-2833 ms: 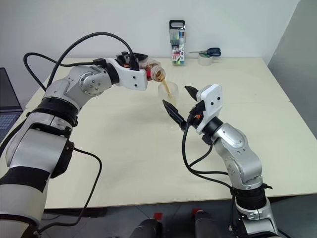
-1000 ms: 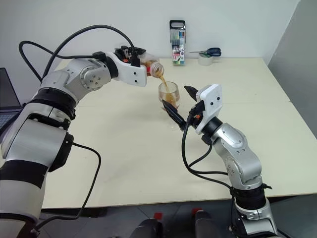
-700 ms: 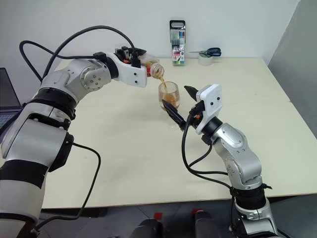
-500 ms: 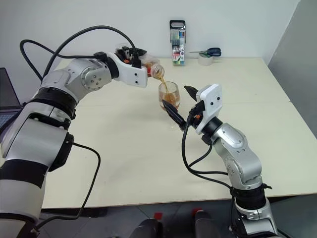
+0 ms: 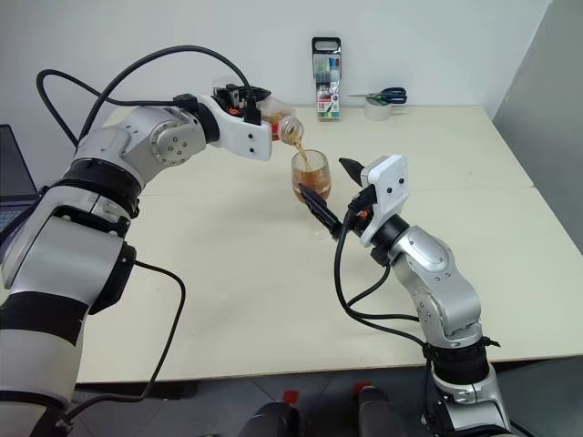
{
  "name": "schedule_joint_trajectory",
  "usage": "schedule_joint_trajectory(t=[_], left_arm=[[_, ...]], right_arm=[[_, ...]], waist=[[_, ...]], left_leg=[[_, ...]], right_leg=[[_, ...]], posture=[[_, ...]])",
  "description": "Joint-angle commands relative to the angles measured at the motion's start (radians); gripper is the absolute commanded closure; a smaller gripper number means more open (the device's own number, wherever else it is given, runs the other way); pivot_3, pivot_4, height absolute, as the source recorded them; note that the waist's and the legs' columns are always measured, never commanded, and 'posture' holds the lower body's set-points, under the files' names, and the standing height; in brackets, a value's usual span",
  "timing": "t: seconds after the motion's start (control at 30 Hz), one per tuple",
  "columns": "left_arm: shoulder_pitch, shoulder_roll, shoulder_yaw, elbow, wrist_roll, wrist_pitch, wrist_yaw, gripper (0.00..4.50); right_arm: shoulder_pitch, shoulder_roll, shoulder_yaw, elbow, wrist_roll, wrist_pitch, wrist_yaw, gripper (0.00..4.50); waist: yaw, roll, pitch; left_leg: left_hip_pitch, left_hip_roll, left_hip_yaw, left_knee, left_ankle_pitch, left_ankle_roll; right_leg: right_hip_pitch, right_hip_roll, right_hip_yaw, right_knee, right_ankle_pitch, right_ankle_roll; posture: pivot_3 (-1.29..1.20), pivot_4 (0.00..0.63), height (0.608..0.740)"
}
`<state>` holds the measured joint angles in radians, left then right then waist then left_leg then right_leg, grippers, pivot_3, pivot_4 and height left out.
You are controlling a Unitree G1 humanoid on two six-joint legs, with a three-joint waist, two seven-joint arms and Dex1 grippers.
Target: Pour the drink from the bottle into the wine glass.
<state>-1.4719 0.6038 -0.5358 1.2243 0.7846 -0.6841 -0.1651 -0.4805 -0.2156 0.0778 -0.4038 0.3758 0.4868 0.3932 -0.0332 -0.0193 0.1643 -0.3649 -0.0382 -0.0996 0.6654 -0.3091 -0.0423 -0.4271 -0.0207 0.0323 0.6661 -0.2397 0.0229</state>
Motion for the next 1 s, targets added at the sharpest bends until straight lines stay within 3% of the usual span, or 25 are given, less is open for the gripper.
schedule_joint_trajectory(t=[0.03, 0.33, 0.67, 0.87, 1.0], left_arm=[[-0.039, 0.001, 0.023, -0.002, -0.027, 0.005, 0.003, 2.81], [-0.009, -0.030, 0.106, 0.006, -0.155, 0.049, -0.113, 2.81], [0.052, -0.083, 0.320, -0.068, -0.435, 0.144, -0.295, 2.81], [0.133, -0.104, 0.486, -0.204, -0.610, 0.362, -0.268, 2.81], [0.289, -0.117, 0.575, -0.397, -0.688, 0.565, -0.210, 2.81]], right_arm=[[-0.009, 0.006, -0.005, -0.027, 0.005, -0.021, 0.003, 0.00], [-0.014, 0.008, -0.001, -0.033, 0.006, -0.017, 0.000, 0.00], [-0.038, 0.008, -0.006, -0.042, 0.020, -0.008, 0.007, 0.00], [0.023, -0.061, -0.011, -0.110, 0.065, 0.030, 0.077, 0.00], [0.099, -0.159, -0.022, -0.162, 0.101, 0.036, 0.165, 0.00]], waist=[[0.000, 0.000, 0.000], [-0.001, 0.000, 0.000], [-0.003, 0.000, 0.000], [-0.007, 0.000, 0.000], [-0.009, 0.000, 0.000]], left_leg=[[0.000, 0.000, 0.000, 0.000, 0.000, 0.000], [0.000, 0.000, 0.000, 0.000, 0.000, 0.000], [0.000, 0.000, -0.001, 0.001, 0.000, 0.000], [0.000, 0.000, -0.004, 0.001, 0.000, 0.000], [0.000, 0.001, -0.004, 0.001, 0.000, 0.000]], right_leg=[[0.000, 0.000, 0.000, 0.000, 0.000, 0.000], [0.000, 0.000, 0.000, 0.000, 0.000, 0.000], [0.000, 0.000, 0.001, 0.001, 0.000, 0.000], [-0.001, 0.000, 0.001, 0.002, 0.000, 0.000], [-0.001, -0.002, 0.003, 0.003, 0.000, 0.000]], posture=[[0.00, 0.150, 0.740], [0.00, 0.150, 0.740], [0.00, 0.150, 0.740], [0.00, 0.150, 0.740], [0.00, 0.150, 0.740]])
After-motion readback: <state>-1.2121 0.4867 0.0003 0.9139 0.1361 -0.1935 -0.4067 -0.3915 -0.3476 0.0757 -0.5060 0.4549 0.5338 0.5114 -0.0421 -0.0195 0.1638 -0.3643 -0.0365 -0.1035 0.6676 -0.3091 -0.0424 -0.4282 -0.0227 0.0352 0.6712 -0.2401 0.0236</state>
